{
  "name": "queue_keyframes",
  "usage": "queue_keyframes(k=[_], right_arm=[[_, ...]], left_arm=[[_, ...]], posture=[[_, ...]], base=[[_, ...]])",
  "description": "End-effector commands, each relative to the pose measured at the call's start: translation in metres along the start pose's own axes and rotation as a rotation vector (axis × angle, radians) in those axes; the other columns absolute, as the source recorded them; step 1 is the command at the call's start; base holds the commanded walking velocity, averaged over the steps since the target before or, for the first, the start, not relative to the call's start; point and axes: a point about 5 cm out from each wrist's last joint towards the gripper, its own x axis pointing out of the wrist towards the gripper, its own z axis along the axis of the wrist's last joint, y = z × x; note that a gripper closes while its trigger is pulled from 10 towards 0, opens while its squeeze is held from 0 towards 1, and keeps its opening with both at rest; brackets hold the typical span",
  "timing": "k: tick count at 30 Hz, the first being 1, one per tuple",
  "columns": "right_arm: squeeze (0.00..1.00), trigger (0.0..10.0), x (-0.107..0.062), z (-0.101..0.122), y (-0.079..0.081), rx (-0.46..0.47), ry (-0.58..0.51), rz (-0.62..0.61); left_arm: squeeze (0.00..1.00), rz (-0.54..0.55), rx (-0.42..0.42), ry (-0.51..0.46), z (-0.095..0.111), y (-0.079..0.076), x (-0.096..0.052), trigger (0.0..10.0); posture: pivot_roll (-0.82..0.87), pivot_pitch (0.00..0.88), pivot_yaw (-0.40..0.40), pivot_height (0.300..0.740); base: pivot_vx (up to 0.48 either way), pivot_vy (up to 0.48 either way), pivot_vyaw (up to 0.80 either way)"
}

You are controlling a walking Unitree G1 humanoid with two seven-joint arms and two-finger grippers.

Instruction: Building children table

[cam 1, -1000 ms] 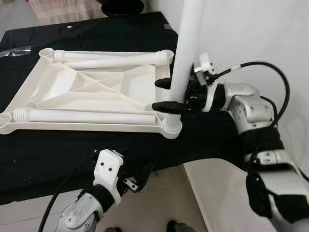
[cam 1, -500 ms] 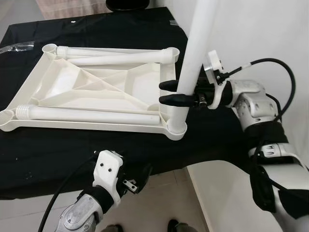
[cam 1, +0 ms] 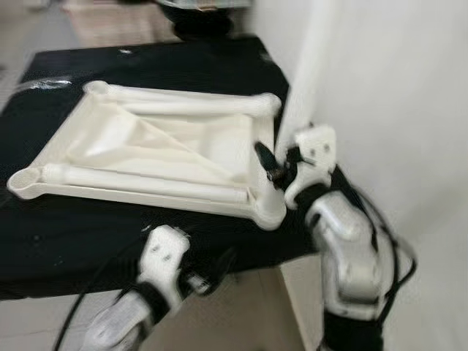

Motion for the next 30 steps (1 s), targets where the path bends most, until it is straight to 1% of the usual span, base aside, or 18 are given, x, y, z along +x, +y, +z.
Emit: queue_keyframes(k=[1,3,4,5,6,7,8,9,12,16,17,18,20,21,22,25,28,30], right_arm=[[0.00,0.0,0.003,-0.038,0.033,0.118,0.171,0.067],[0.00,0.0,0.006,-0.036,0.035,0.128,0.171,0.082],[0.00,1.1,0.008,-0.035,0.035,0.134,0.175,0.089],[0.00,1.1,0.008,-0.035,0.035,0.134,0.175,0.089],[0.00,8.4,0.007,-0.033,0.035,0.142,0.188,0.067],[0.00,10.0,0.008,-0.031,0.033,0.150,0.191,0.075],[0.00,10.0,0.008,-0.031,0.033,0.150,0.191,0.075],[1.00,10.0,0.014,-0.018,0.027,0.190,0.131,0.204],[1.00,10.0,0.016,-0.013,0.025,0.196,0.103,0.256],[1.00,10.0,0.020,0.006,0.006,0.099,-0.008,0.687],[1.00,10.0,0.020,0.006,0.006,0.099,-0.008,0.687],[1.00,10.0,0.019,0.007,0.001,0.045,-0.017,0.783],[1.00,10.0,0.018,0.007,0.001,0.035,-0.019,0.800],[0.60,10.0,0.020,0.008,0.000,0.030,-0.017,0.843],[0.00,10.0,0.021,0.008,-0.002,0.011,-0.008,0.905],[0.00,10.0,0.028,0.012,-0.007,-0.034,-0.020,0.975],[0.00,10.0,0.038,0.019,-0.012,-0.036,-0.045,0.967],[0.00,10.0,0.046,0.026,-0.018,-0.041,-0.044,1.054]], left_arm=[[0.00,-0.023,0.003,0.014,-0.003,-0.001,0.002,10.0],[0.00,-0.022,0.006,0.013,-0.003,0.000,0.002,10.0],[0.00,-0.019,0.008,0.011,-0.003,0.000,0.002,10.0],[0.00,-0.019,0.008,0.011,-0.003,0.000,0.002,10.0],[0.00,-0.014,0.010,0.009,-0.003,0.000,0.002,10.0],[0.00,-0.009,0.012,0.007,-0.003,0.001,0.003,10.0],[0.00,-0.009,0.012,0.007,-0.003,0.001,0.003,10.0],[0.00,-0.005,0.012,0.004,-0.003,0.000,0.004,10.0],[0.00,-0.005,0.011,0.004,-0.003,0.000,0.004,10.0],[0.00,-0.007,0.004,-0.002,-0.002,-0.003,0.005,10.0],[0.00,-0.007,0.004,-0.002,-0.002,-0.003,0.005,10.0],[0.00,-0.008,0.002,-0.004,-0.002,-0.004,0.005,10.0],[0.00,-0.008,0.001,-0.004,-0.002,-0.004,0.005,10.0],[0.00,-0.008,0.000,-0.005,-0.001,-0.004,0.004,10.0],[0.00,-0.009,-0.001,-0.006,-0.001,-0.005,0.004,10.0],[0.00,-0.011,-0.004,-0.008,0.000,-0.006,0.004,10.0],[0.00,-0.011,-0.005,-0.008,0.000,-0.007,0.004,10.0],[0.00,-0.012,-0.007,-0.008,0.001,-0.007,0.003,10.0]], posture=[[0.07,0.234,-0.011,0.740],[0.07,0.224,-0.012,0.740],[0.07,0.224,-0.014,0.740],[0.07,0.224,-0.014,0.740],[0.07,0.224,-0.014,0.740],[0.07,0.225,-0.022,0.740],[0.07,0.225,-0.022,0.740],[0.07,0.225,-0.027,0.740],[0.07,0.225,-0.027,0.740],[0.07,0.227,-0.033,0.740],[0.07,0.227,-0.033,0.740],[0.07,0.230,-0.034,0.740],[0.07,0.230,-0.034,0.740],[0.07,0.234,-0.035,0.740],[0.08,0.236,-0.034,0.740],[0.08,0.240,-0.035,0.740],[0.09,0.243,-0.033,0.740],[0.09,0.244,-0.034,0.740]], base=[[0.000,0.000,0.00],[0.000,0.000,0.00],[0.000,0.000,0.00],[0.000,0.000,0.00],[0.000,0.000,0.00],[0.000,0.000,0.00],[0.000,0.000,0.00],[0.000,0.000,0.00],[0.000,0.000,0.00],[0.000,0.000,0.00],[0.000,0.000,0.00],[0.000,0.000,0.00],[0.000,0.000,0.00],[0.000,0.000,0.00],[0.000,0.000,0.00],[0.000,0.000,0.00],[0.000,0.000,0.00],[0.000,0.000,0.00]])
